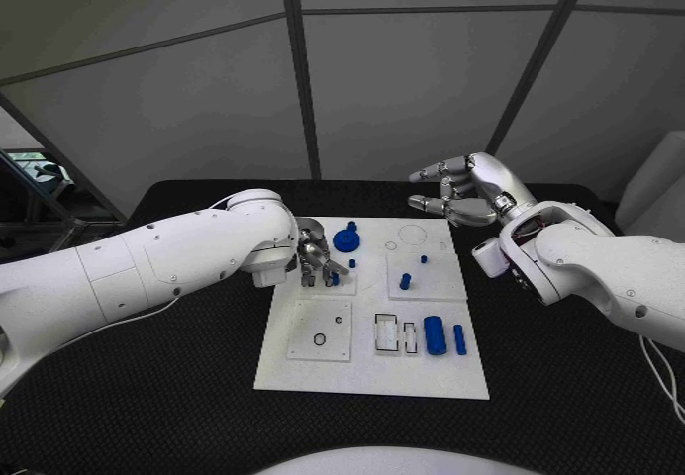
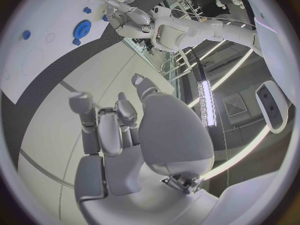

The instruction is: Assemble the parts on the task board

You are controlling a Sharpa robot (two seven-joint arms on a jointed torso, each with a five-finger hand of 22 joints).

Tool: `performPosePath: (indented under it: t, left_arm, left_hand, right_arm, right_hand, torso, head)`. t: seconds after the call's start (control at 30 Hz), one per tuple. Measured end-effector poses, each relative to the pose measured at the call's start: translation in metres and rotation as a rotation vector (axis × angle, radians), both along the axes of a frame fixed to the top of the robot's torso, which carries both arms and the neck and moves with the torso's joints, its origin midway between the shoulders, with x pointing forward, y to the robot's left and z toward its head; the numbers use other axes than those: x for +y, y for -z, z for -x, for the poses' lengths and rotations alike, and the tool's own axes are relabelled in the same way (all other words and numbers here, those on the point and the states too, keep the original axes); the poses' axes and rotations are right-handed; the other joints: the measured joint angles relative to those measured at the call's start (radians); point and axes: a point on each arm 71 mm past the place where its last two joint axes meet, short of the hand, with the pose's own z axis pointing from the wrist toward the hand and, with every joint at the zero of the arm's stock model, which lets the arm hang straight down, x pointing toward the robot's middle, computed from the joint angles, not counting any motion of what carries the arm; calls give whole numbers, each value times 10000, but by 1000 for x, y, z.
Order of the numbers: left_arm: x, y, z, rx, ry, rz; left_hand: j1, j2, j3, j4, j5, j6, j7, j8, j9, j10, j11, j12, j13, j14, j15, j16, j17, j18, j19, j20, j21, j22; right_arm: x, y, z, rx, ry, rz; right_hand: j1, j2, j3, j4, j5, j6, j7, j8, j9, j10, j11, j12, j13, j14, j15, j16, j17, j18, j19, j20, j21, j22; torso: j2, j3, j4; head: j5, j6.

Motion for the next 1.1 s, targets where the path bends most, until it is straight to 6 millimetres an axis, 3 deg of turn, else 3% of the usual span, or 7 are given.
performPosePath:
  t: [0.33, 0.43, 0.67, 0.83, 1.1]
  left_arm:
    - [-2, 0, 0, 28, 53, -12]
    - [-2, 0, 0, 27, 56, -14]
    - [-3, -1, 1, 7, 104, 8]
    - [-5, -2, 1, -2, 140, 49]
    - [-4, -2, 3, 38, 152, 91]
  left_hand:
    - [267, 133, 333, -112, 0, -71, -72, 39, 165, 13, -13, 49, 19, 36, -36, -59, 55, 1, 0, 1, 0, -1]
    - [539, 224, 645, -198, 0, -153, -81, 39, 245, 9, -64, 49, 19, 36, -36, -59, 90, 1, 36, -36, -1, 0]
    - [1121, 116, 1701, -487, -2, -197, -124, 36, 393, -35, -107, -3, 12, 71, -71, -159, 175, 1, 36, -36, 0, -1]
    - [1353, -127, 2914, -543, 37, -252, -139, -26, 507, -15, -125, -66, 2, 71, -71, -224, 253, 2, 72, -72, -1, -1]
    - [901, -1050, 5254, -296, 40, -286, -104, -52, 995, 5, -137, -118, -19, 90, -89, -351, 390, 2, 72, -72, -1, -1]
  right_arm:
    - [1, 1, -1, 46, 1, 18]
    - [1, 1, -1, 62, 7, 27]
    - [0, 2, -3, 120, 48, 61]
    - [-1, 3, -4, 161, 94, 92]
    - [-2, 4, -6, 202, 147, 126]
  right_hand:
    - [0, 0, 0, 0, 0, 0, 0, 0, 0, 0, 0, 0, -10, 0, 0, 0, -21, 0, 0, 0, 0, -26]
    - [0, 0, 0, 0, 0, 0, 0, 0, 1, 0, 0, 0, -12, 0, 0, 0, -23, 0, 0, 0, 0, -29]
    - [-65, 65, 0, 0, 57, 0, 0, 0, 1, 0, 0, 0, -67, 0, 0, -62, -91, 1, -76, -3, -110, -153]
    - [-65, 65, 0, 0, 62, 0, 0, 0, -8, 0, 0, 0, -74, 0, 0, -62, -101, 0, -76, -3, -110, -182]
    - [-65, 64, 0, 0, 62, 0, 0, 0, -8, 0, 0, 0, -79, 0, 0, -62, -106, 0, -132, 6, -111, -210]
  torso:
    - [6, 0, 0]
    - [7, -1, 0]
    - [7, -4, 0]
    - [6, -4, 1]
    - [6, -5, 7]
  head:
    - [-12, -26]
    - [-19, -42]
    - [-37, -82]
    - [-51, -101]
    - [-56, -129]
